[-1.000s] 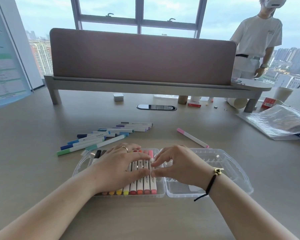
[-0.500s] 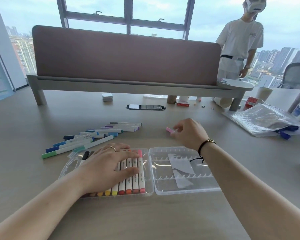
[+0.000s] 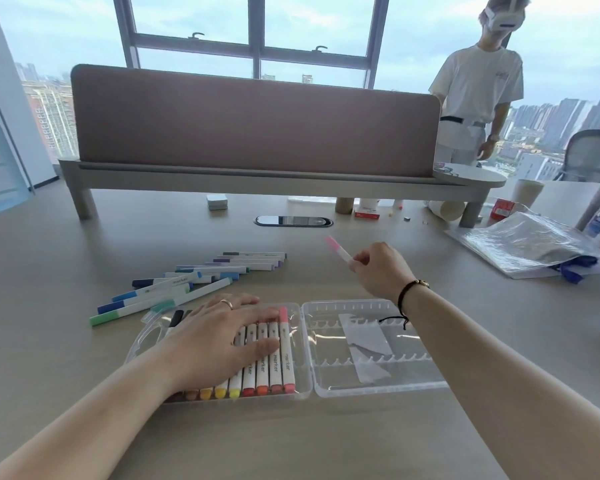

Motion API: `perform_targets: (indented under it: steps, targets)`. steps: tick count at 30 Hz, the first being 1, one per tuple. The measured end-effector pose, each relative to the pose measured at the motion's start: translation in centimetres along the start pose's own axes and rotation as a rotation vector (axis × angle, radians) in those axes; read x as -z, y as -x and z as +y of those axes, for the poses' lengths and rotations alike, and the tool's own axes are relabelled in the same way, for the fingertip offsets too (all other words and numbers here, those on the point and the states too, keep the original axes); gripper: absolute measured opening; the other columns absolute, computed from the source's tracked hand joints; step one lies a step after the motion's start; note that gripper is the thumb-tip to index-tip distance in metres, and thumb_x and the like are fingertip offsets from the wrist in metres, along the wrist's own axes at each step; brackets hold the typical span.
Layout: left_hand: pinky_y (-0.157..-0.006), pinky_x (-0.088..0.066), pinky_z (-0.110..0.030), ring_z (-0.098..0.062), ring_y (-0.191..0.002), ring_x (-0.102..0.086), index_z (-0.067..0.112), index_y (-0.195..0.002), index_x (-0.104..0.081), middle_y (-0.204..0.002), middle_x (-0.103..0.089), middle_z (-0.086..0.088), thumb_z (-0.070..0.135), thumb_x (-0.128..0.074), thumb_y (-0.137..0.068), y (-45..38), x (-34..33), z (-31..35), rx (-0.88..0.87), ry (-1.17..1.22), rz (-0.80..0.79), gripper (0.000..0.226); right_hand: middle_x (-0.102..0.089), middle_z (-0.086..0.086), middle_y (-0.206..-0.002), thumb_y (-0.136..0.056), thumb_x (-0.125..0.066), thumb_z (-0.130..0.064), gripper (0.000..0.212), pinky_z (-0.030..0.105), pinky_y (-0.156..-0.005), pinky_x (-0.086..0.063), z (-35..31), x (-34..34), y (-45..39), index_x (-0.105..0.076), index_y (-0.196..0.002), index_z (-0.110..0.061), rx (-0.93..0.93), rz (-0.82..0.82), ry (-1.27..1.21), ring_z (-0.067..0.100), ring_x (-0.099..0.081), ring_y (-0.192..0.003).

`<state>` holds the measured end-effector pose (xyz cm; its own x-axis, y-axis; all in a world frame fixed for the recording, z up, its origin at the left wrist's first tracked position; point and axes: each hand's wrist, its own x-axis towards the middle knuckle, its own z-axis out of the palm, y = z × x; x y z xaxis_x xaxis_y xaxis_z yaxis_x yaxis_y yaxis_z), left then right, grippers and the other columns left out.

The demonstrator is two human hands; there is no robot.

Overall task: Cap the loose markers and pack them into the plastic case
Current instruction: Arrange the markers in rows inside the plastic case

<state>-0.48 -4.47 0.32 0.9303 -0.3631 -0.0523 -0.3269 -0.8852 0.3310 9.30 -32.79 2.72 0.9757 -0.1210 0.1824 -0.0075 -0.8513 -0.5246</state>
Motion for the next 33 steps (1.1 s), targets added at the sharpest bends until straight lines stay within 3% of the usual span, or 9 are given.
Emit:
perform_targets:
  steps: [2, 5, 8, 14, 20, 23, 28, 31, 33]
  targets:
    - [-0.119, -0.021, -0.04, -0.006, -0.147, -0.018, 0.068, -0.138, -0.027, -0.157, -0.022, 0.024, 0.083, -0.034, -0.083, 0.1, 0.2, 0.1, 0.017, -0.008, -0.008, 0.058, -0.053, 0.007, -0.064, -0.094, -0.062, -0.019, 0.025, 0.025, -0.052, -0.039, -1.9, 0.4, 2.1, -0.071, -0.081, -0.001, -0.021, -0.023, -0.334, 0.015, -0.045, -0.055]
    - [-0.118, -0.02, -0.038, -0.006, -0.146, -0.018, 0.064, -0.141, -0.028, -0.157, -0.023, 0.024, 0.077, -0.036, -0.087, 0.1, 0.3, 0.3, 0.016, -0.018, -0.008, 0.056, -0.059, 0.006, -0.067, -0.097, -0.061, -0.014, 0.018, 0.022, -0.049, -0.041, -4.0, 0.8, 5.5, -0.072, -0.092, -0.001, -0.166, -0.284, -0.967, 0.011, -0.048, -0.053]
    - [-0.119, -0.021, -0.038, -0.005, -0.146, -0.017, 0.064, -0.141, -0.026, -0.157, -0.023, 0.024, 0.08, -0.033, -0.085, 0.2, 0.2, 0.2, 0.011, -0.025, -0.011, 0.059, -0.066, 0.011, -0.074, -0.097, -0.059, -0.008, 0.015, 0.027, -0.055, -0.047, -4.4, 0.4, 7.8, -0.07, -0.1, 0.001, -0.199, -0.437, -1.147, 0.015, -0.051, -0.057]
    - [-0.12, -0.021, -0.039, -0.006, -0.146, -0.018, 0.058, -0.144, -0.029, -0.158, -0.023, 0.021, 0.079, -0.032, -0.085, 0.4, 0.5, 0.7, 0.018, -0.037, -0.022, 0.062, -0.065, 0.016, -0.074, -0.09, -0.063, 0.007, 0.035, 0.028, -0.052, -0.05, -3.7, -0.7, 9.6, -0.056, -0.122, -0.003, -0.052, -0.55, -0.993, 0.02, -0.059, -0.055]
    - [-0.12, -0.023, -0.041, -0.007, -0.146, -0.019, 0.059, -0.143, -0.028, -0.158, -0.023, 0.02, 0.085, -0.025, -0.077, 0.3, 0.5, 0.7, 0.025, -0.039, -0.031, 0.071, -0.071, 0.026, -0.084, -0.083, -0.073, -0.002, 0.035, 0.038, -0.054, -0.041, -3.6, -1.8, 9.9, -0.058, -0.113, -0.013, 0.077, -0.557, -0.755, 0.032, -0.054, -0.063]
    - [-0.12, -0.022, -0.04, -0.006, -0.147, -0.018, 0.059, -0.143, -0.029, -0.158, -0.023, 0.021, 0.084, -0.028, -0.079, 0.3, 0.4, 0.6, 0.021, -0.035, -0.019, 0.068, -0.073, 0.017, -0.082, -0.083, -0.074, -0.003, 0.042, 0.031, -0.049, -0.042, -3.7, -1.8, 10.0, -0.054, -0.117, -0.019, 0.072, -0.544, -0.678, 0.021, -0.057, -0.053]
    - [-0.12, -0.022, -0.041, -0.006, -0.146, -0.018, 0.06, -0.143, -0.029, -0.158, -0.024, 0.022, 0.082, -0.032, -0.082, 0.2, 0.3, 0.5, 0.021, -0.036, -0.021, 0.065, -0.071, 0.0, -0.094, -0.077, -0.08, -0.012, 0.061, 0.033, -0.057, -0.056, -3.7, -2.3, 10.4, -0.048, -0.124, -0.035, 0.175, -0.422, -0.5, 0.014, -0.064, -0.062]
    - [-0.12, -0.022, -0.039, -0.006, -0.146, -0.019, 0.059, -0.143, -0.03, -0.157, -0.024, 0.021, 0.081, -0.032, -0.082, 0.2, 0.3, 0.5, 0.015, -0.035, -0.013, 0.065, -0.063, -0.006, -0.102, -0.076, -0.081, -0.017, 0.055, 0.038, -0.062, -0.061, -3.7, -2.4, 10.4, -0.054, -0.121, -0.036, 0.236, -0.373, -0.399, 0.014, -0.065, -0.068]
    - [-0.119, -0.023, -0.04, -0.006, -0.145, -0.021, 0.061, -0.142, -0.029, -0.157, -0.025, 0.021, 0.083, -0.031, -0.081, 0.2, 0.3, 0.5, 0.01, -0.028, -0.011, 0.064, -0.061, -0.009, -0.105, -0.079, -0.08, -0.017, 0.047, 0.033, -0.059, -0.059, -3.6, -2.1, 10.5, -0.061, -0.118, -0.035, 0.245, -0.395, -0.395, 0.012, -0.066, -0.065]
